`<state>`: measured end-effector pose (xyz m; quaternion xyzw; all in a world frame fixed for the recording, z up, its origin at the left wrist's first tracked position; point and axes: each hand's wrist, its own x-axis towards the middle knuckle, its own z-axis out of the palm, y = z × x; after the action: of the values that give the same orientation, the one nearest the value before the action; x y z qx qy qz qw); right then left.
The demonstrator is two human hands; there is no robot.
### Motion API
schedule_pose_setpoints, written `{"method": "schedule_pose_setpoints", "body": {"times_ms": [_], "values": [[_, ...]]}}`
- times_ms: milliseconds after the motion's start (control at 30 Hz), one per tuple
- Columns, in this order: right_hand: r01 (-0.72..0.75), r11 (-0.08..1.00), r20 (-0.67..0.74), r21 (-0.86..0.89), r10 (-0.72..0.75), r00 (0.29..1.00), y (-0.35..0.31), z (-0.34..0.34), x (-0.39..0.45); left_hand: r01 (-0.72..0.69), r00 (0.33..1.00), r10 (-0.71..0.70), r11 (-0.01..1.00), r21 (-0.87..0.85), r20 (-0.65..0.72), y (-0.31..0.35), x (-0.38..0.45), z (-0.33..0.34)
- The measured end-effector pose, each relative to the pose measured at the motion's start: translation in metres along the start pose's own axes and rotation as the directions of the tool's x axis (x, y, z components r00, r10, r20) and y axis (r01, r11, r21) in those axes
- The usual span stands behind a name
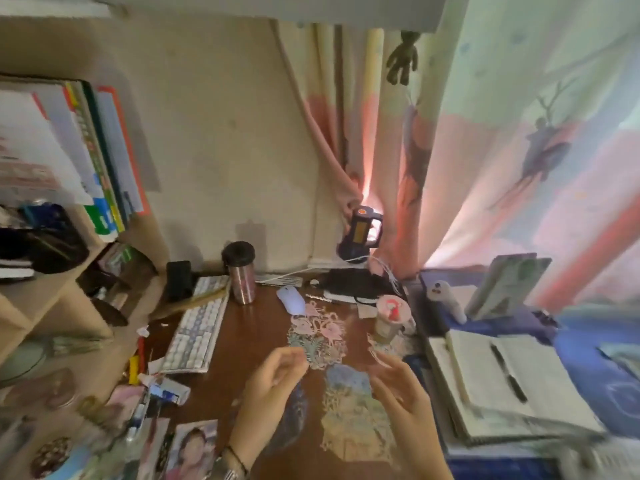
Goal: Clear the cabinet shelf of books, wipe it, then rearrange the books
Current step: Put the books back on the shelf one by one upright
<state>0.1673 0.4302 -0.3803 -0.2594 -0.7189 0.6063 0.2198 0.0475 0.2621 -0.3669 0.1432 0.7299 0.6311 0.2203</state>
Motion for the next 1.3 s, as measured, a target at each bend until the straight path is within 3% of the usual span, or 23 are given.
{"method": "schedule_pose_setpoints", "body": {"times_ms": [300,500,833,1100,1300], "values": [[-0.123,0.992,-0.212,-0.009,0.119,0.970,0.021,-0.072,-0.043,-0.074,0.962,0.046,0.993,0.095,0.267,-0.005,-0.005,0.091],[-0.167,0.985,-0.281,0.042,0.172,0.944,0.036,-0.113,-0.050,-0.142,0.932,0.081,0.979,0.149,0.354,0.000,-0.006,0.143],[-0.160,0.980,-0.267,0.120,0.187,0.945,0.075,-0.218,-0.027,-0.157,0.942,0.102,0.976,0.151,0.319,-0.007,-0.002,0.264],[-0.071,0.996,-0.135,0.056,0.078,0.988,0.108,-0.318,0.002,-0.190,0.976,0.174,0.974,0.120,0.133,-0.024,-0.009,0.373],[0.023,0.998,-0.126,0.052,-0.016,0.992,0.103,-0.364,0.015,-0.244,0.966,0.228,0.960,0.141,0.118,-0.006,-0.018,0.417]]}}
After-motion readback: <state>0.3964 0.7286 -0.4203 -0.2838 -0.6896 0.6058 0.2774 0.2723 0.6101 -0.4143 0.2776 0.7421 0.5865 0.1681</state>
